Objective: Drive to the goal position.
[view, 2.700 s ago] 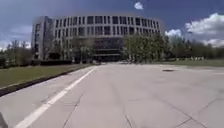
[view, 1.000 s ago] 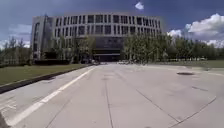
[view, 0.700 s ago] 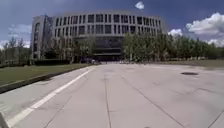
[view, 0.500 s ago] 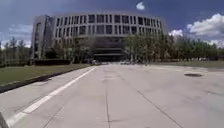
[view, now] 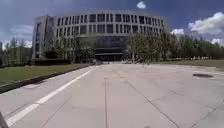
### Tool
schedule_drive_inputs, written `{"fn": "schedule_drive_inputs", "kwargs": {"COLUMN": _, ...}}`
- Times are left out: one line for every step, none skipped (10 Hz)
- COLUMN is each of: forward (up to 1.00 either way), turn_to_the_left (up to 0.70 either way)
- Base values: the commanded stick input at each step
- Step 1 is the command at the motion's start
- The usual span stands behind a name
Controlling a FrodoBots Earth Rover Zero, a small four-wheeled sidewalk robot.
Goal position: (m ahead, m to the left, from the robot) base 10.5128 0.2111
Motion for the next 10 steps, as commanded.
{"fn": "schedule_drive_inputs", "kwargs": {"forward": 0.85, "turn_to_the_left": 0.01}}
{"fn": "schedule_drive_inputs", "kwargs": {"forward": 0.85, "turn_to_the_left": 0.01}}
{"fn": "schedule_drive_inputs", "kwargs": {"forward": 0.85, "turn_to_the_left": 0.01}}
{"fn": "schedule_drive_inputs", "kwargs": {"forward": 0.85, "turn_to_the_left": 0.01}}
{"fn": "schedule_drive_inputs", "kwargs": {"forward": 0.85, "turn_to_the_left": 0.01}}
{"fn": "schedule_drive_inputs", "kwargs": {"forward": 0.85, "turn_to_the_left": 0.01}}
{"fn": "schedule_drive_inputs", "kwargs": {"forward": 0.85, "turn_to_the_left": 0.01}}
{"fn": "schedule_drive_inputs", "kwargs": {"forward": 0.85, "turn_to_the_left": 0.01}}
{"fn": "schedule_drive_inputs", "kwargs": {"forward": 0.85, "turn_to_the_left": 0.01}}
{"fn": "schedule_drive_inputs", "kwargs": {"forward": 0.85, "turn_to_the_left": 0.01}}
